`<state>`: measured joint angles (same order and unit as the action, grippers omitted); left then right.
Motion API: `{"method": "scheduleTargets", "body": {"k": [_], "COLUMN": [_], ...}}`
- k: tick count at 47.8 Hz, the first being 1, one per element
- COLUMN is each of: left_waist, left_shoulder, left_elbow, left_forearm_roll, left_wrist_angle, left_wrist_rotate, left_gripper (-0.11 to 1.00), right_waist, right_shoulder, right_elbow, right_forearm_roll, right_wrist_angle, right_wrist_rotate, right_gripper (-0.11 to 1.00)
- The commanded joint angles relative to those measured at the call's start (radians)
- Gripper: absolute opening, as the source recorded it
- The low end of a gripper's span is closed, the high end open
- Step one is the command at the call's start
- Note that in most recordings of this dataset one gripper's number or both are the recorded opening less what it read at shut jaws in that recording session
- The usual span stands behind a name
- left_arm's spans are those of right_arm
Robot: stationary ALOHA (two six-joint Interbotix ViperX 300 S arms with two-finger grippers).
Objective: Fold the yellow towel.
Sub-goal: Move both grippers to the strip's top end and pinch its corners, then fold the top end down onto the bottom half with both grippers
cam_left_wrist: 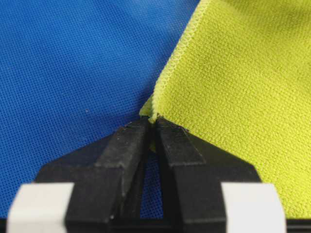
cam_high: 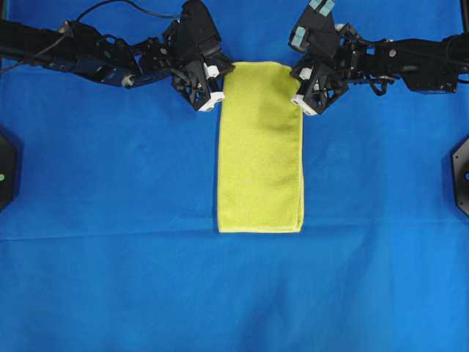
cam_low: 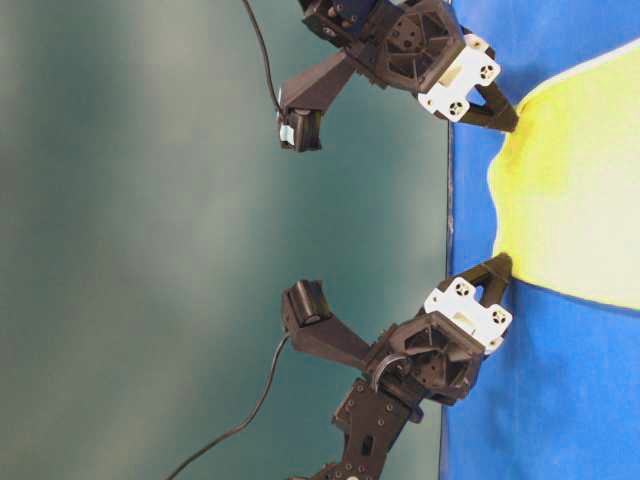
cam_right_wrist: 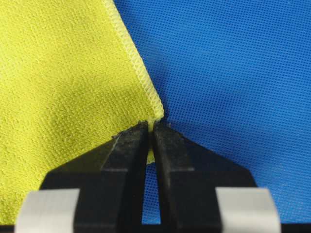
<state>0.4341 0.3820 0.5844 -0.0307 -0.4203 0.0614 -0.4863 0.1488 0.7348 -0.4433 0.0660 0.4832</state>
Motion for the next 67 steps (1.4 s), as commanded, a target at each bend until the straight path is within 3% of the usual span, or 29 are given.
{"method": "scheduleTargets", "body": {"k": [1, 22, 40, 53, 67], "left_waist": [-0.003, -0.003, -0.043, -0.138, -0.350], "left_shoulder": [-0.017, -0.169, -0.198, -0.278, -0.325], "left_elbow": [-0.014, -0.048, -0.012, 0.049, 0.124], "left_forearm_roll": [0.002, 0.002, 0.002, 0.002, 0.002], "left_wrist_angle": [0.002, 0.094, 0.100, 0.141, 0.193], "left_wrist_rotate": [0.003, 0.103, 0.097, 0.074, 0.032], "left_gripper": [0.05, 0.04, 0.04, 0.04, 0.04], "right_waist": [0.003, 0.002, 0.026, 0.158, 0.380], "right_shoulder": [-0.006, -0.204, -0.239, -0.273, -0.313], "right_elbow": [-0.003, -0.015, 0.005, 0.028, 0.067], "right_forearm_roll": [0.003, -0.003, -0.003, 0.023, 0.037], "right_wrist_angle": [0.008, 0.140, 0.138, 0.161, 0.212], "right_wrist_rotate": [0.000, -0.006, -0.003, 0.009, 0.114], "right_gripper": [0.06, 0.06, 0.06, 0.06, 0.06]}}
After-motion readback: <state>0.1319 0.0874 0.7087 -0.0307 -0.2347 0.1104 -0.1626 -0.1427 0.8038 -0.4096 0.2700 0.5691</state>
